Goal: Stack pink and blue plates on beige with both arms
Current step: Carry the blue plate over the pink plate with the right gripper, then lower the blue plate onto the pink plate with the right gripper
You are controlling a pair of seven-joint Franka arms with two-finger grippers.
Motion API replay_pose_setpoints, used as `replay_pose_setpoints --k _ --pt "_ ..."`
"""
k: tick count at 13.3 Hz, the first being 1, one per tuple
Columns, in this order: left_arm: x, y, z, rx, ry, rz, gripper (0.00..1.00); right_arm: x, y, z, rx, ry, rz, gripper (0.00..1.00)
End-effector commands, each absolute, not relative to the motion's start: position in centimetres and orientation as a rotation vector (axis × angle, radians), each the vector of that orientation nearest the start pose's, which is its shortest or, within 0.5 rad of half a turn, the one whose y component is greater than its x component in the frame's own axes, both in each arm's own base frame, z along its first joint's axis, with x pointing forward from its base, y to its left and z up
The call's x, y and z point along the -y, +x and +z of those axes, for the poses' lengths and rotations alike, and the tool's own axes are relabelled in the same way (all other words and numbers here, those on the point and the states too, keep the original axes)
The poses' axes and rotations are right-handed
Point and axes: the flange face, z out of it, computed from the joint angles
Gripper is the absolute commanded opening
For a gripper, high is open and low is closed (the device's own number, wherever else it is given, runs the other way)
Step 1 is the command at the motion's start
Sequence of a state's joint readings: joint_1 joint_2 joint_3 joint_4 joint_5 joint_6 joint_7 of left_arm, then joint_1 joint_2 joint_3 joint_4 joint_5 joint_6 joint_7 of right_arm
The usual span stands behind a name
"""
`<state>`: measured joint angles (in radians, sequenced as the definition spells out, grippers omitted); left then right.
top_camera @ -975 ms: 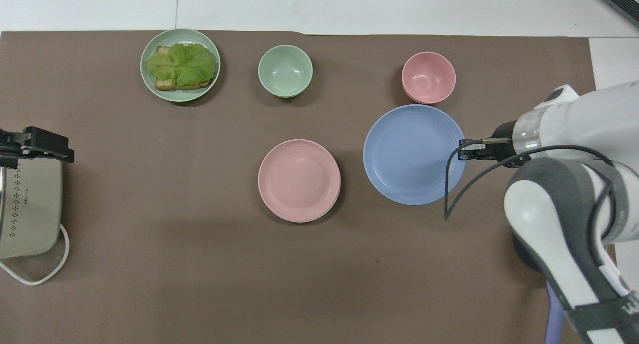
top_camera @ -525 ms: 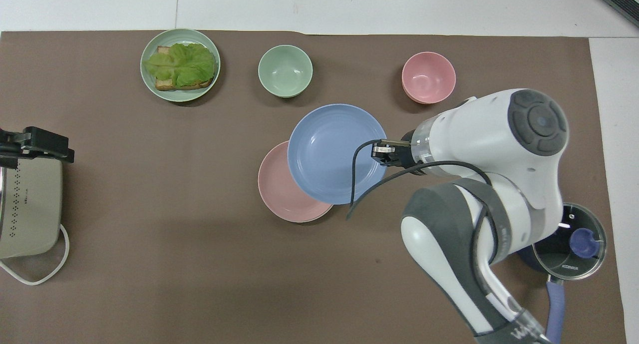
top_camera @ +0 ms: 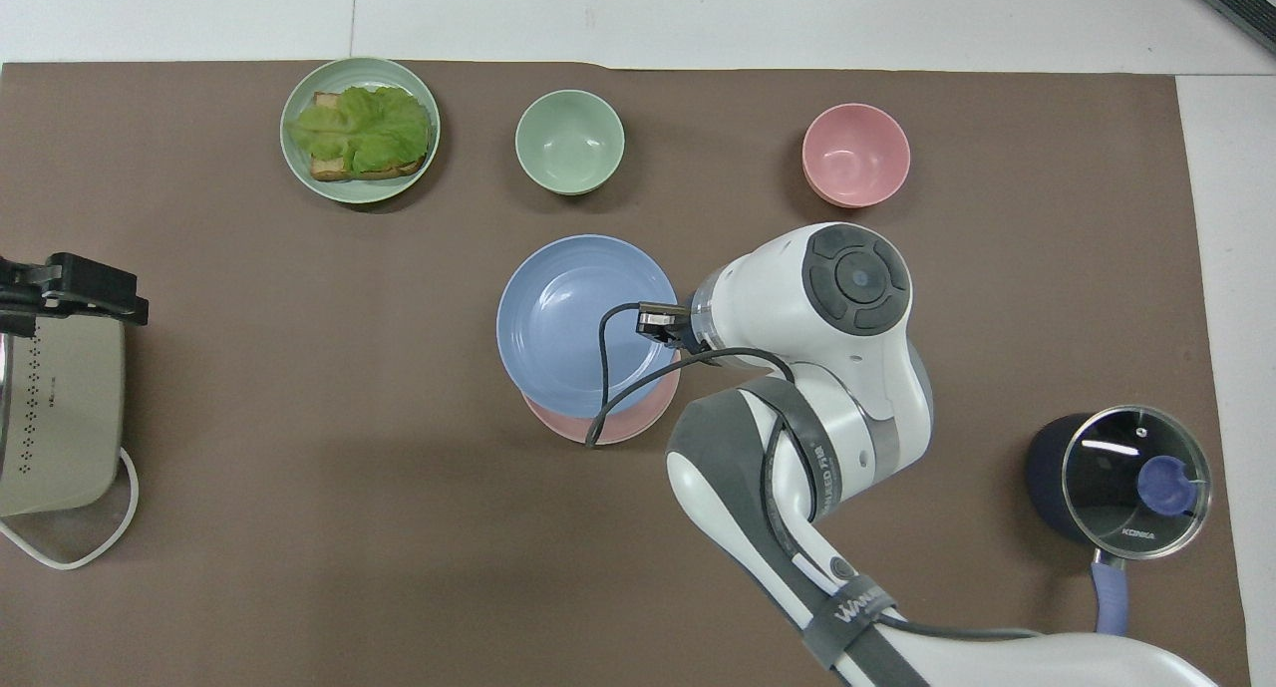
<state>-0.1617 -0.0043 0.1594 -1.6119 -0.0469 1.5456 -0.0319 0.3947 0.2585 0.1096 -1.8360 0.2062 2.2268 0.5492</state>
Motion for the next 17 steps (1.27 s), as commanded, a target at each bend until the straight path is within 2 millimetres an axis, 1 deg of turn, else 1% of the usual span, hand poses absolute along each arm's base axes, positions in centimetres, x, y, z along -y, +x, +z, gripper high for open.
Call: replay_pose_setpoints --k 1,2,4,7,9,10,12,14,17 --pt "0.4 54.2 60.7 0.029 -3.171 0.103 1.00 -31.9 56.5 38.0 -0.251 -2.881 -0.026 0.00" --pt "0.4 54.2 60.7 0.027 -3.171 0.103 1.00 -32.1 56.5 36.3 -0.254 -2.886 -0.017 0.00" --pt "0.4 54.2 60.7 0.029 -3.171 0.103 1.00 -32.0 56.1 35.2 -0.242 -2.896 -0.003 0.00" --pt "0.4 54.2 60.7 0.029 -3.171 0.103 1.00 -31.7 55.4 34.2 -0.202 -2.914 0.022 0.00" --pt "0.4 54.2 60.7 0.029 -3.171 0.103 1.00 -31.6 54.9 34.0 -0.199 -2.923 0.045 0.00" --pt "0.4 54.2 60.7 0.027 -3.171 0.103 1.00 -31.9 54.5 34.0 -0.186 -2.928 0.058 0.00" --pt "0.4 54.2 60.7 0.029 -3.171 0.103 1.00 -31.6 54.0 33.9 -0.180 -2.935 0.068 0.00" --pt "0.3 54.2 60.7 0.029 -3.169 0.103 1.00 -31.3 53.7 33.5 -0.126 -2.944 0.073 0.00" --pt "0.3 54.2 60.7 0.029 -3.169 0.103 1.00 -30.9 54.0 33.6 -0.111 -2.943 0.066 0.00"
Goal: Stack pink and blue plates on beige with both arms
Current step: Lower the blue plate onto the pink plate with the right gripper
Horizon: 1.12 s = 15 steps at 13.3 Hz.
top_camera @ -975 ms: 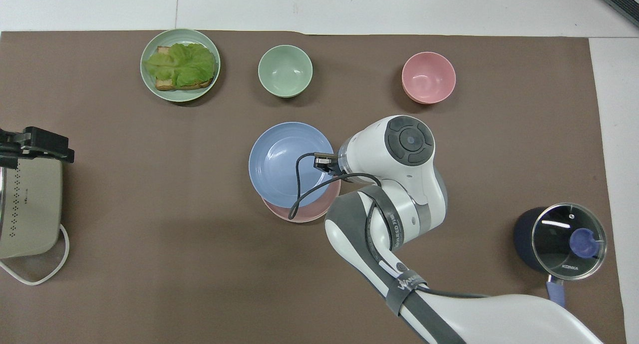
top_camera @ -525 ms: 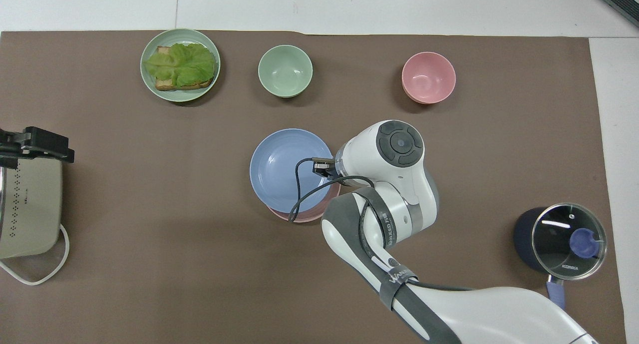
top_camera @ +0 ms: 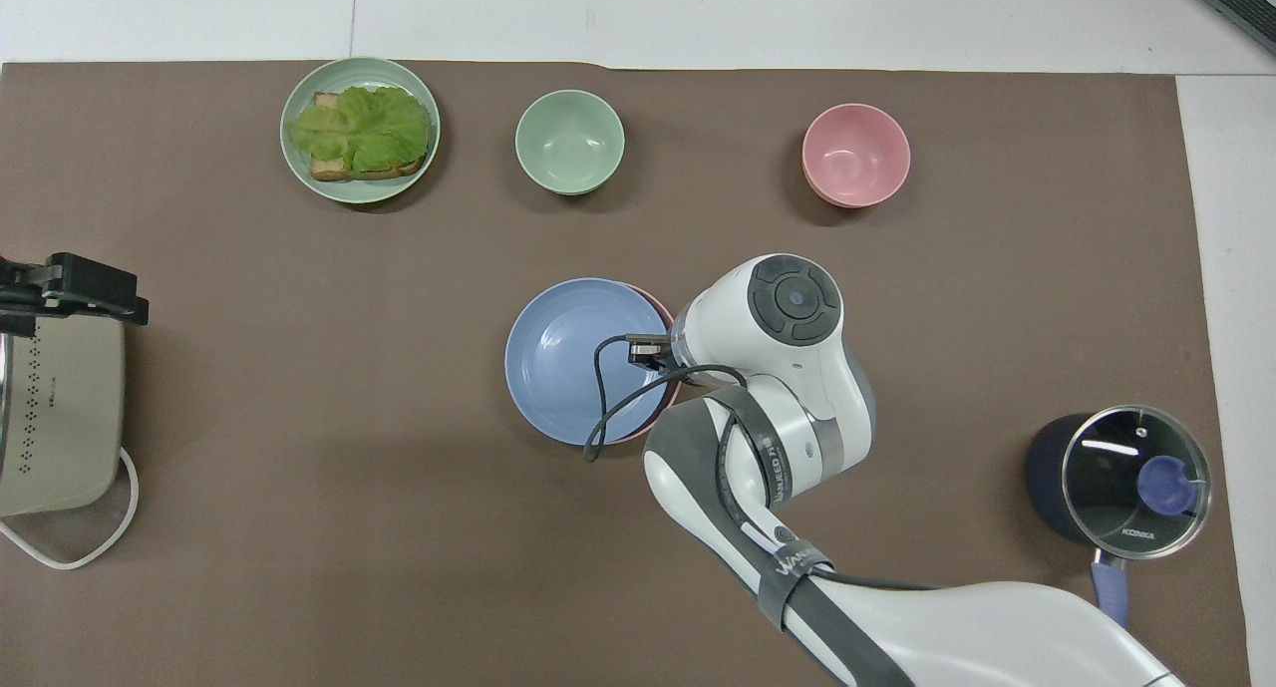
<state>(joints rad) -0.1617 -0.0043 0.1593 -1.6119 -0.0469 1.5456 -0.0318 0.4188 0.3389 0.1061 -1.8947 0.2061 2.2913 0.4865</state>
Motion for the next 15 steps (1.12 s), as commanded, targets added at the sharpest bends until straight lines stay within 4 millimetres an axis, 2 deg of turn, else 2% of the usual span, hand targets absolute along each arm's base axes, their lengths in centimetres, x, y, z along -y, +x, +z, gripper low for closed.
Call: replay_pose_setpoints --k 1,4,7,15 --pt "0.4 54.2 60.7 0.027 -3.171 0.103 1.00 -30.6 54.1 33.8 -0.103 -2.949 0.077 0.00" --pt "0.4 54.2 60.7 0.029 -3.171 0.103 1.00 -29.7 55.0 34.7 -0.052 -2.956 0.085 0.00" --pt "0.4 54.2 60.7 0.027 -3.171 0.103 1.00 -28.2 55.9 34.7 0.019 -2.949 0.049 0.00" --pt "0.4 54.2 60.7 0.029 -3.171 0.103 1.00 -29.2 55.3 34.1 -0.021 -2.941 0.029 0.00"
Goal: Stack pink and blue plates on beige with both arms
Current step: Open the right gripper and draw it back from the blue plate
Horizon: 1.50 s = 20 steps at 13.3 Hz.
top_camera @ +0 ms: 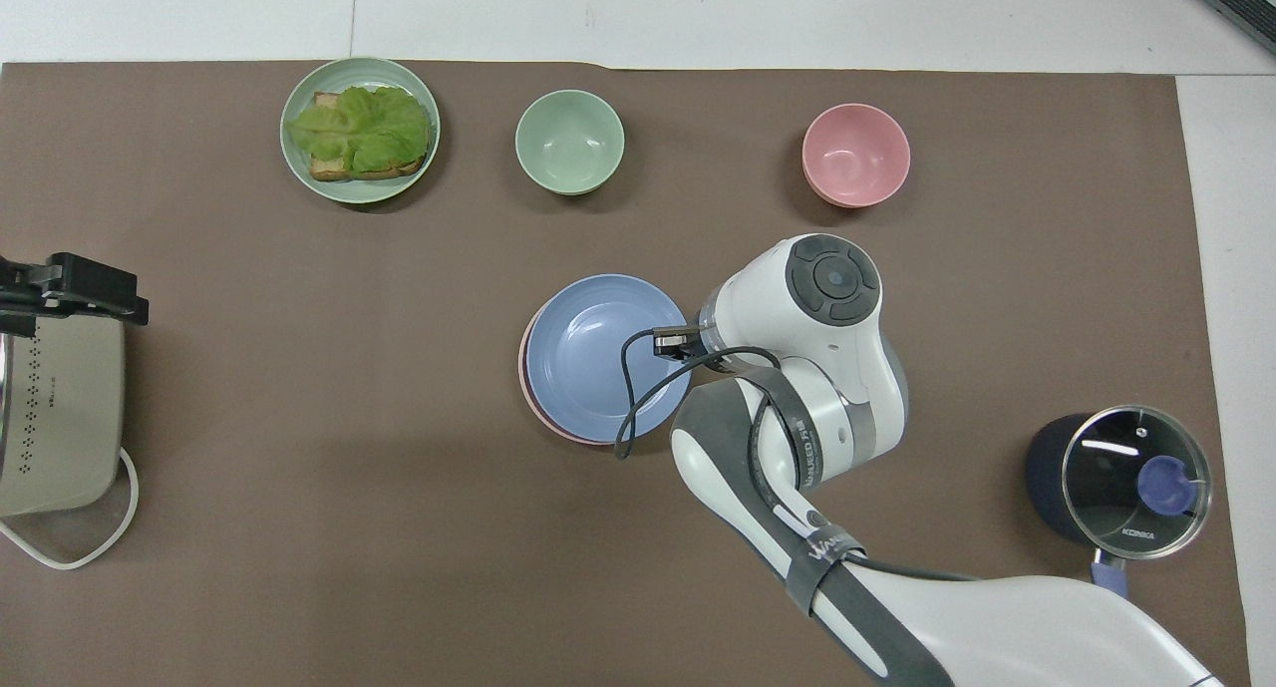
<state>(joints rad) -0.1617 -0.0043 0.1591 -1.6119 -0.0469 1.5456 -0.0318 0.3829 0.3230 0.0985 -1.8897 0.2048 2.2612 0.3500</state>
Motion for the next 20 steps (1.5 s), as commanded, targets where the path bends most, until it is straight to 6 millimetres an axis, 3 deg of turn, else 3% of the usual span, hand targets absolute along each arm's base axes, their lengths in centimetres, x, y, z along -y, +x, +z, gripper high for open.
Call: replay_pose_setpoints --k 1,2,3,4,6,8,10,13,17,20 --pt "0.3 54.2 60.7 0.029 -3.169 0.103 1.00 -29.2 55.4 33.9 -0.025 -2.939 0.023 0.00" --pt "0.3 54.2 60.7 0.029 -3.169 0.103 1.00 -29.1 55.5 33.9 -0.023 -2.938 0.018 0.00" --pt "0.4 54.2 60.7 0.029 -3.171 0.103 1.00 -29.2 55.6 33.9 -0.021 -2.937 0.016 0.17" --pt "0.4 54.2 60.7 0.029 -3.171 0.103 1.00 -29.3 55.8 34.0 -0.023 -2.936 0.015 0.52" --pt "0.4 54.2 60.7 0.029 -3.171 0.103 1.00 -29.1 56.2 34.3 -0.024 -2.937 0.004 1.00" --pt "0.4 54.2 60.7 0.029 -3.171 0.103 1.00 -28.9 56.5 35.0 -0.028 -2.934 -0.017 1.00" --pt "0.4 54.2 60.7 0.027 -3.171 0.103 1.00 -27.7 57.5 37.7 -0.023 -2.944 -0.087 1.00" --pt "0.4 54.2 60.7 0.029 -3.171 0.103 1.00 -22.2 59.4 41.8 -0.032 -3.021 -0.223 1.00" --pt "0.4 54.2 60.7 0.027 -3.171 0.103 1.00 -16.7 60.4 46.8 -0.120 -3.075 -0.269 1.00" --pt "0.3 54.2 60.7 0.029 -3.169 0.103 1.00 -16.2 59.2 50.3 -0.141 -3.097 -0.307 1.00"
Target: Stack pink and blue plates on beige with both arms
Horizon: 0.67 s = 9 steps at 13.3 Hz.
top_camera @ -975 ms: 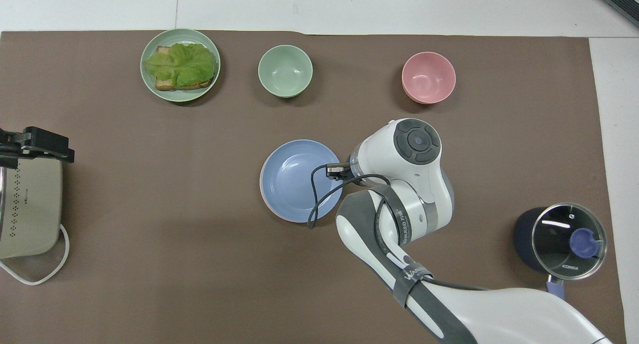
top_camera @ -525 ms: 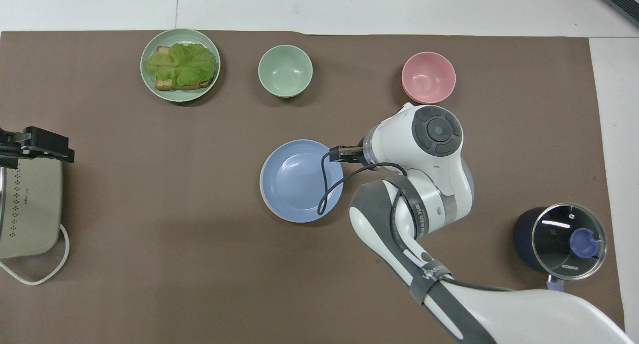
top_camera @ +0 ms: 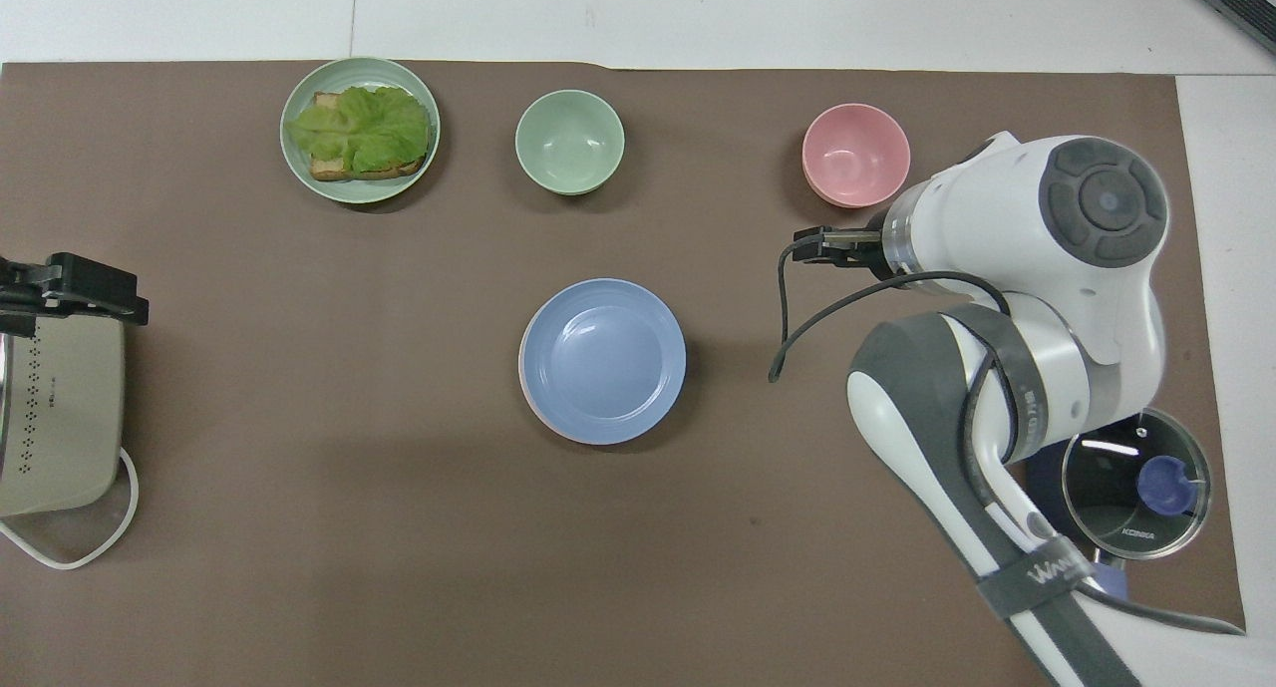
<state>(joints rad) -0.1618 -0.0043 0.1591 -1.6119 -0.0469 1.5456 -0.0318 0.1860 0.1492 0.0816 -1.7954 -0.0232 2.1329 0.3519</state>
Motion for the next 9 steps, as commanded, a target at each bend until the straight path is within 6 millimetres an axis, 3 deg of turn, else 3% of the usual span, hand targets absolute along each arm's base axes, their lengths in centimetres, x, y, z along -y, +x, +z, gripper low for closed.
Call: replay_pose_setpoints --k 1,3,9 --pt "0.4 54.2 60.7 0.029 -3.171 0.103 1.00 -16.1 58.8 51.3 -0.177 -3.094 -0.307 1.00" --pt "0.4 54.2 60.7 0.029 -3.171 0.103 1.00 -15.5 57.8 53.7 -0.209 -3.088 -0.331 1.00" --pt "0.3 54.2 60.7 0.029 -3.169 0.103 1.00 -11.3 54.7 60.5 -0.315 -3.077 -0.348 1.00"
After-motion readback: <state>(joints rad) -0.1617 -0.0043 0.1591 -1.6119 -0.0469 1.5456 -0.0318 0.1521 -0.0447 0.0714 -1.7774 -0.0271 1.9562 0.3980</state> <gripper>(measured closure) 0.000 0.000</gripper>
